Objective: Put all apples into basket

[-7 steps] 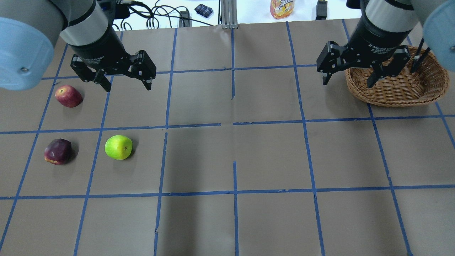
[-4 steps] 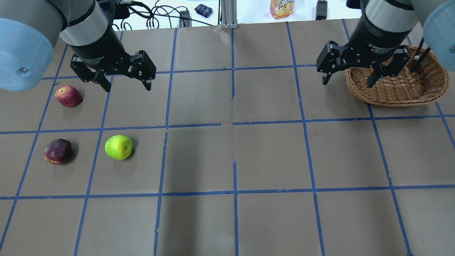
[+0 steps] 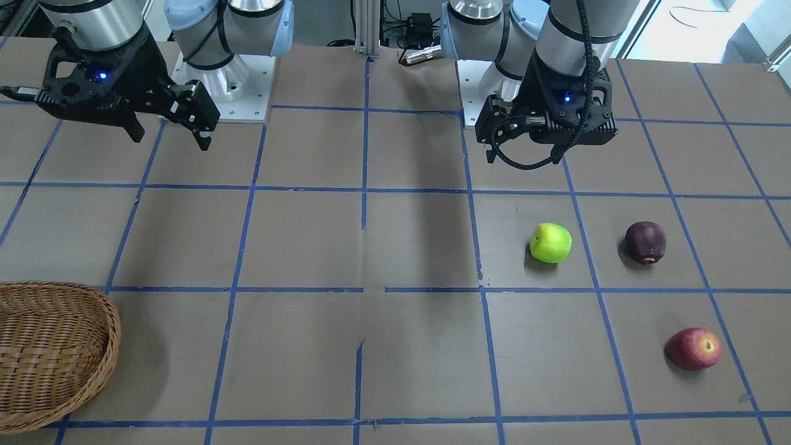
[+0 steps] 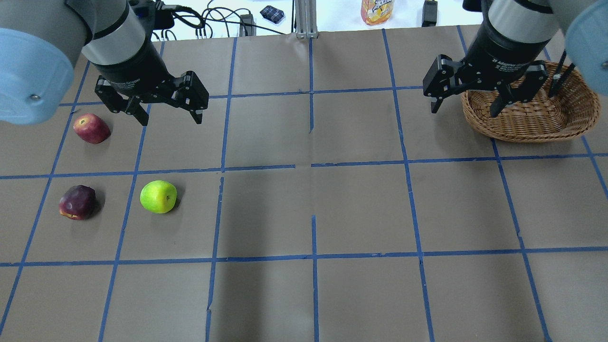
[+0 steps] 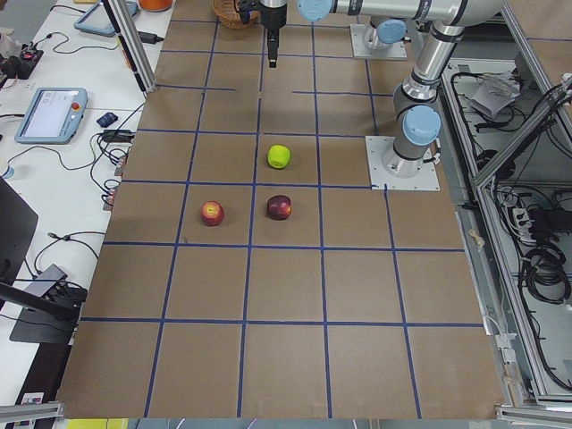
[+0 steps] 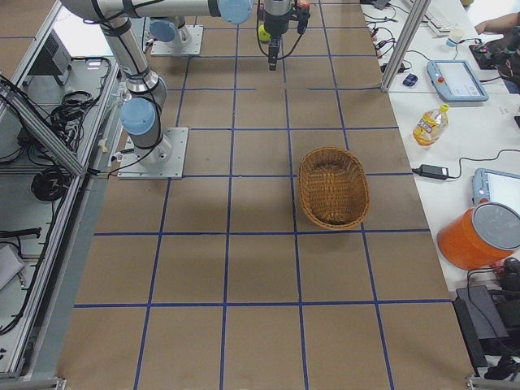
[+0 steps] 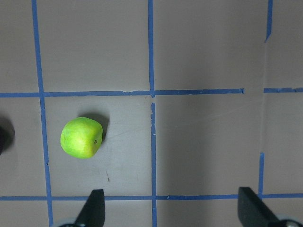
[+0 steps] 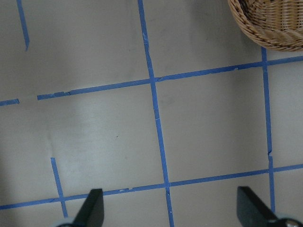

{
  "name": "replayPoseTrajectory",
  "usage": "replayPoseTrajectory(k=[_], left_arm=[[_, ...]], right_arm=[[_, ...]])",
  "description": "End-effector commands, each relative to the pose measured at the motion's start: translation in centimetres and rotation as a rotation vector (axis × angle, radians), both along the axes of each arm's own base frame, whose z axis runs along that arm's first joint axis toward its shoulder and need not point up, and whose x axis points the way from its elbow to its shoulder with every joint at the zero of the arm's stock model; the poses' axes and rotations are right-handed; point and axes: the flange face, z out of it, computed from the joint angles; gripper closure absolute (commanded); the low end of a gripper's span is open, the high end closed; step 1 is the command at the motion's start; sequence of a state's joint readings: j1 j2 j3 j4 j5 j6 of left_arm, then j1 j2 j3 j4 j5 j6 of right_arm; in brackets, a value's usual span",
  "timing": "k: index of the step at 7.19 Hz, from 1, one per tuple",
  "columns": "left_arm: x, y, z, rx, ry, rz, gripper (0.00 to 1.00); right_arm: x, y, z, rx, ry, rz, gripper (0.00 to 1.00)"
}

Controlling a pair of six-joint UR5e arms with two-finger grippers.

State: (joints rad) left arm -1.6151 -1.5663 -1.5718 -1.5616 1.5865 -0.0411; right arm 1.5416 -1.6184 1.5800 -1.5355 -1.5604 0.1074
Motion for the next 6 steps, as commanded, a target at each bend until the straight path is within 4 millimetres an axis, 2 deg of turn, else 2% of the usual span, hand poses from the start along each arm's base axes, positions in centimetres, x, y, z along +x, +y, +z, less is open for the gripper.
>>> replayPoseTrajectory(k=[1,3,4,5,6], left_arm=[[0.1,0.0,-0.1,0.002,0.000,-0.001,0.00],[0.4,0.0,-0.3,0.006,-0.005,-0.001,0.00],[1.6,-0.9,-0.9,0.010,-0.005,0.005,0.00],[4.8,-2.3,-2.5,0.047,-0.002,0.024,0.00],[7.6,-3.1,-5.3,0.099,0.014,0.042,0.00]], right_arm=[[0.0,0.0,0.0,-0.001,0.001,0.000,0.00],[0.0,0.0,0.0,0.000,0.001,0.000,0.00],[0.0,0.0,-0.1,0.002,0.003,0.000,0.00],[0.0,0.0,-0.1,0.002,0.003,-0.002,0.00],[0.0,0.0,-0.2,0.004,-0.005,-0.005,0.00]])
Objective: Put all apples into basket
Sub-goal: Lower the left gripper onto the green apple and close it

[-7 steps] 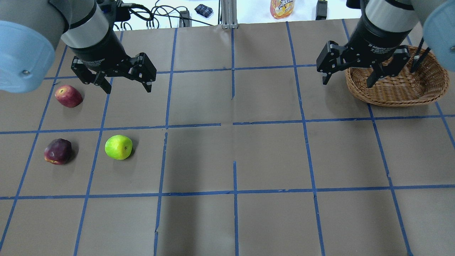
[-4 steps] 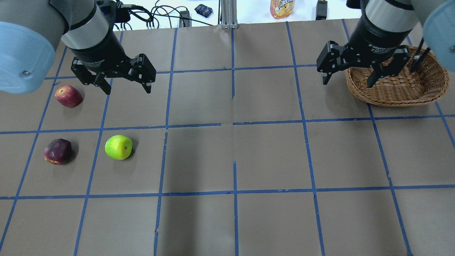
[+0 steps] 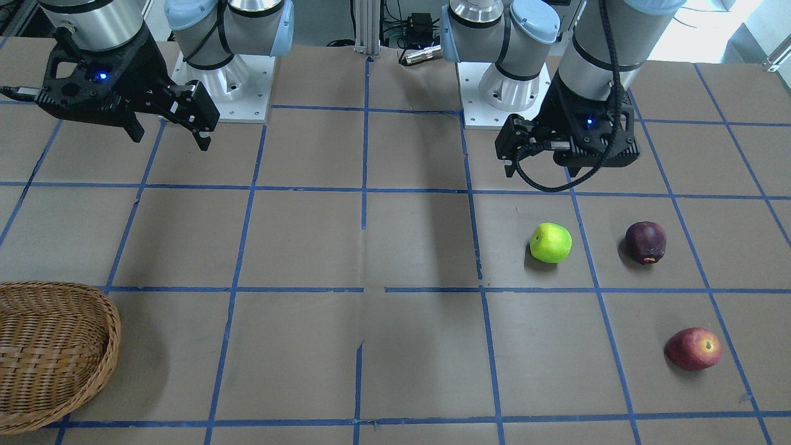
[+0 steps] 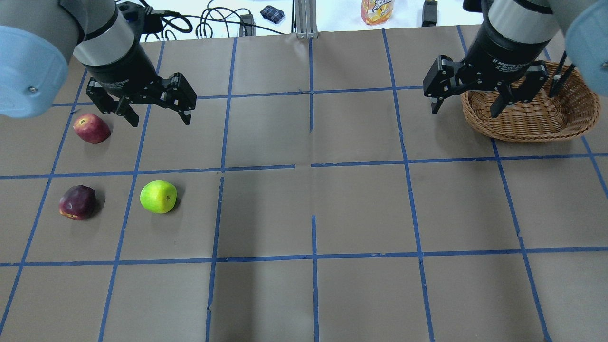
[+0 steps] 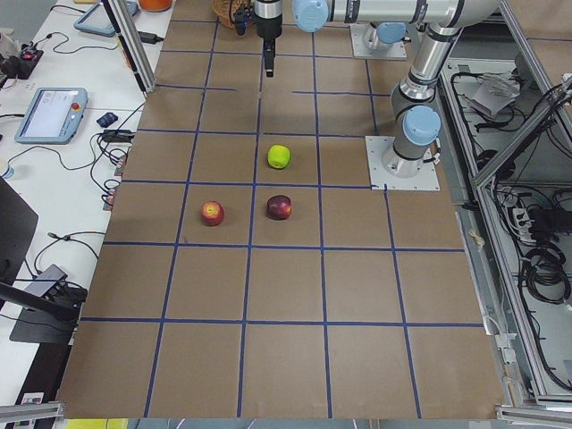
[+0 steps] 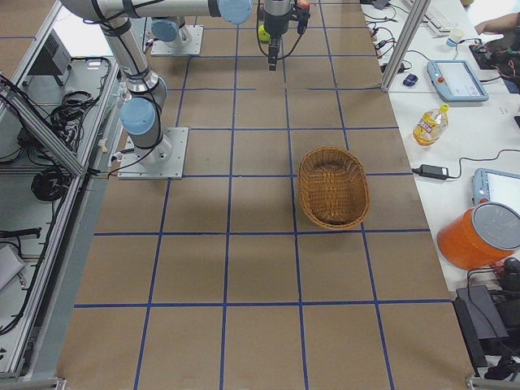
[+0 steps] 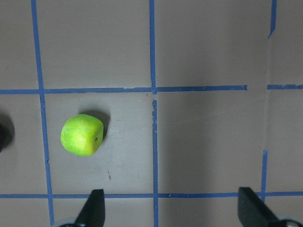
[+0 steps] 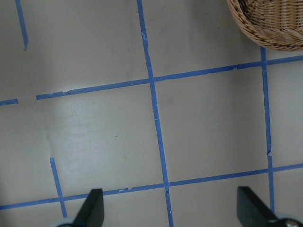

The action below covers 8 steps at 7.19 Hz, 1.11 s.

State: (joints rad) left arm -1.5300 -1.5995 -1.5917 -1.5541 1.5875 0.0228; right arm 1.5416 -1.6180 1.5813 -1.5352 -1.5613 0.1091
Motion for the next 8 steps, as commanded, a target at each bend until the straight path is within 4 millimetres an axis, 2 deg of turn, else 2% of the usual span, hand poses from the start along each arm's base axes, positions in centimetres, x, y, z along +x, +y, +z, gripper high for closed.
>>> replayPoseTrajectory(k=[1,2,3,4,5,8], left_arm=[[5.6,-1.8,-6.5,0.095,0.022,0.000,0.00],[7.1,-2.2,-9.6,0.099,0.023,-0.016,0.00],[8.5,-1.8,-12.8,0.133,0.026,-0.058,0.00],[11.6,-1.6,-16.3,0.145,-0.006,-0.163,0.00],[13.0,-1.6,-19.1,0.150,0.003,-0.231,0.00],[12.8,-0.6,-25.3,0.260,0.048,-0.262,0.00]], right_arm=[[0.0,-0.1,0.0,0.000,0.000,-0.001,0.00],[-0.1,-0.1,0.0,0.000,0.002,-0.004,0.00],[-0.1,-0.1,-0.1,0.001,-0.001,-0.010,0.00],[0.0,0.0,-0.1,0.006,-0.001,-0.009,0.00],[0.0,0.0,-0.1,0.007,0.000,-0.011,0.00],[0.0,0.0,0.1,0.001,0.000,-0.003,0.00]])
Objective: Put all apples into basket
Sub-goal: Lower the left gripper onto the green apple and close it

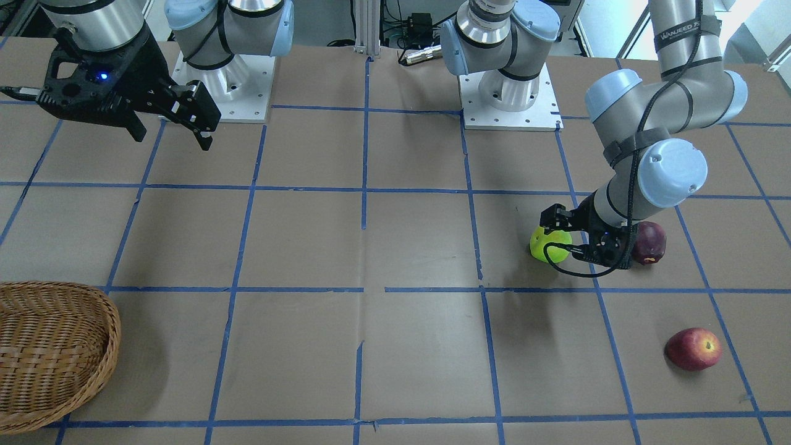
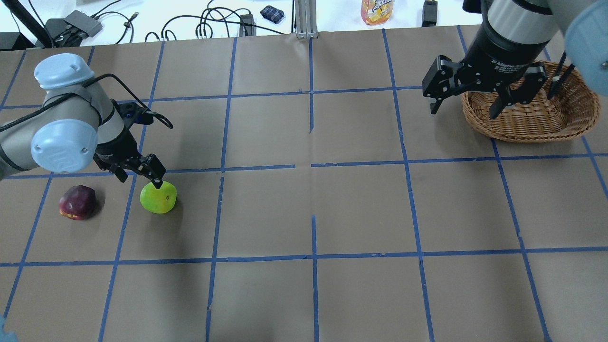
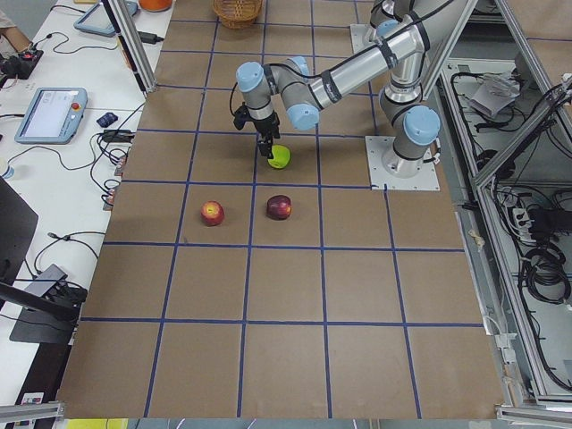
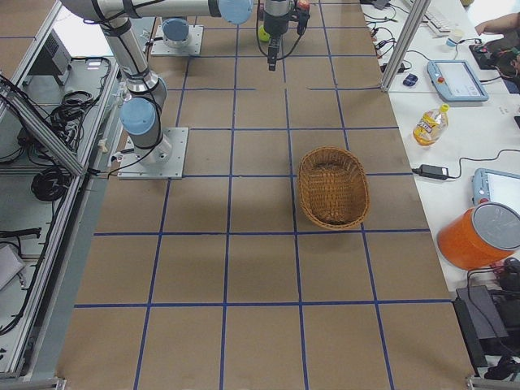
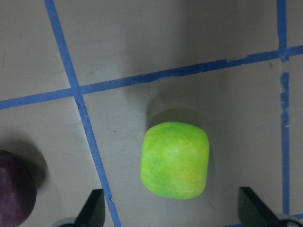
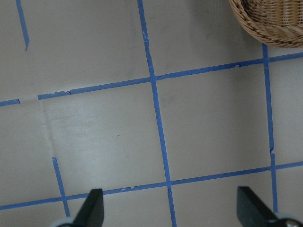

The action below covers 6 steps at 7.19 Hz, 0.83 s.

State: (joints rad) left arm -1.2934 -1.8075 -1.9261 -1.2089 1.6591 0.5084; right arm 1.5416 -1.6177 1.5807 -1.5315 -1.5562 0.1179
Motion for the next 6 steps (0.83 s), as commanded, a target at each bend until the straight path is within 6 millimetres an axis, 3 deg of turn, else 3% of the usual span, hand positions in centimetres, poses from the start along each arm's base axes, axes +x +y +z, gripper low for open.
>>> replayPoseTrajectory(k=[1,3,4,5,6], left_arm=[[0.0,0.3,-3.5,0.073,0.023,-0.002,0.00],[0.0,0.2,-4.6,0.091,0.032,0.001,0.00],[0.0,-0.1,-4.7,0.084,0.035,0.001,0.19],[0.0,-0.2,-4.7,0.081,0.033,0.004,0.84],[-0.3,-0.3,-4.5,0.075,0.028,0.015,0.98]], right_arm=[[0.0,-0.1,0.0,-0.004,0.001,0.006,0.00],[0.0,0.0,0.1,-0.006,-0.004,0.009,0.00],[0.0,0.0,0.1,-0.005,0.002,0.009,0.00],[0.0,0.0,0.1,-0.005,0.004,0.009,0.00],[0.0,-0.1,0.1,-0.007,0.001,0.008,0.00]])
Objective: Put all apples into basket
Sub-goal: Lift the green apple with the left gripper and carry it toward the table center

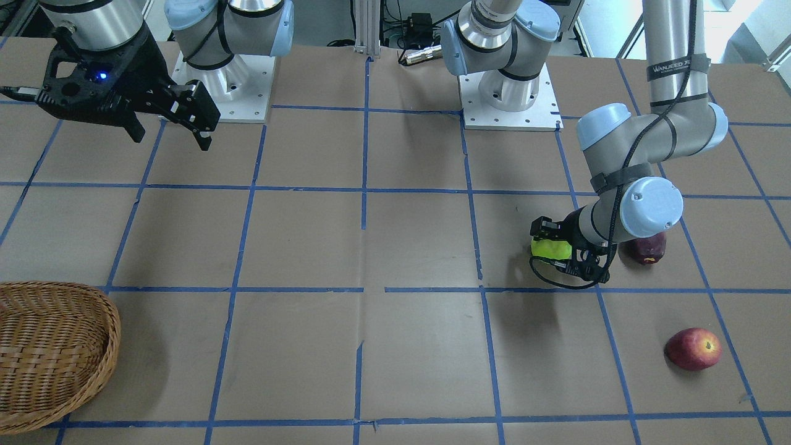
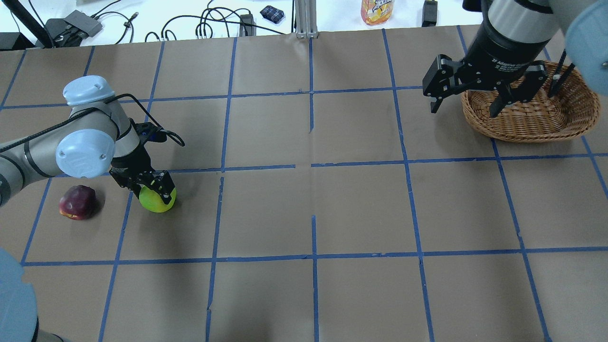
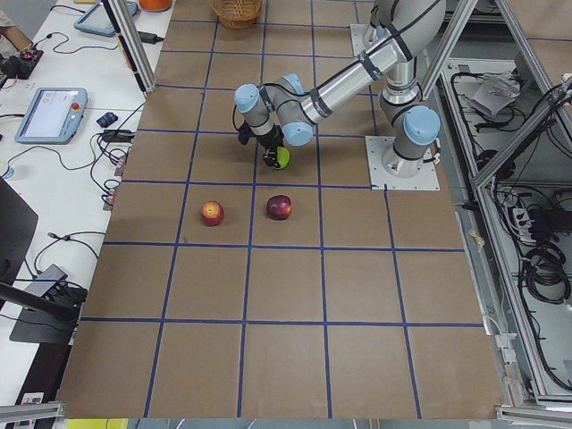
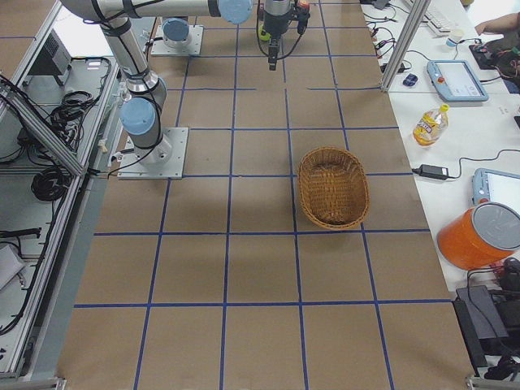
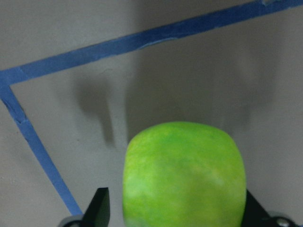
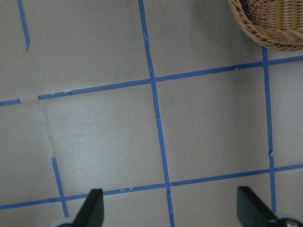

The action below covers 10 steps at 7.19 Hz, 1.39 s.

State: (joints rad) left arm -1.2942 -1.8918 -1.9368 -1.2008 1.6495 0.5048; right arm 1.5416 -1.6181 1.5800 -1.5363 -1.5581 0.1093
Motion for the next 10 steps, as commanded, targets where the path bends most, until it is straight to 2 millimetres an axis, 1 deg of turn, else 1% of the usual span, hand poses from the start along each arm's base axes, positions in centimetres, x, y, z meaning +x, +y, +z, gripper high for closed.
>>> replayPoseTrajectory(k=[1,2,3,4,5,6,7,8,9,10], left_arm=[[-1.8,-1.2,1.9,-0.054,-0.022,0.094,0.98],[-4.8,-3.4,4.7,-0.089,-0.023,0.195,0.98],[-9.9,-5.2,6.9,-0.112,-0.028,0.249,0.98],[-15.3,-6.5,7.5,-0.134,-0.018,0.299,0.98],[-19.6,-7.0,7.5,-0.141,-0.010,0.344,0.98],[-25.6,-6.8,6.4,-0.115,0.041,0.402,0.98],[-31.0,-6.9,5.7,-0.146,0.098,0.434,0.98],[-35.3,-5.6,4.9,-0.147,0.113,0.414,0.98],[-36.4,-4.3,3.1,-0.121,0.097,0.384,0.97],[-36.2,-4.1,2.5,-0.117,0.075,0.379,0.30]], right_arm=[[0.0,0.0,0.0,-0.001,0.000,-0.001,0.00],[-0.1,0.0,-0.1,0.002,0.005,-0.003,0.00],[-0.1,-0.1,-0.2,0.002,0.006,-0.003,0.00],[-0.1,-0.1,-0.2,0.001,0.005,-0.004,0.00],[-0.2,-0.3,-0.3,0.004,0.005,-0.004,0.00],[-0.4,-0.3,-0.4,0.010,0.005,-0.009,0.00],[-0.5,-0.3,-0.4,0.010,0.005,-0.012,0.00],[-0.5,-0.2,-0.4,0.013,0.005,-0.012,0.00],[-0.5,-0.3,-0.5,0.011,0.005,-0.012,0.00],[-0.5,-0.4,-0.5,0.008,0.003,-0.010,0.00]])
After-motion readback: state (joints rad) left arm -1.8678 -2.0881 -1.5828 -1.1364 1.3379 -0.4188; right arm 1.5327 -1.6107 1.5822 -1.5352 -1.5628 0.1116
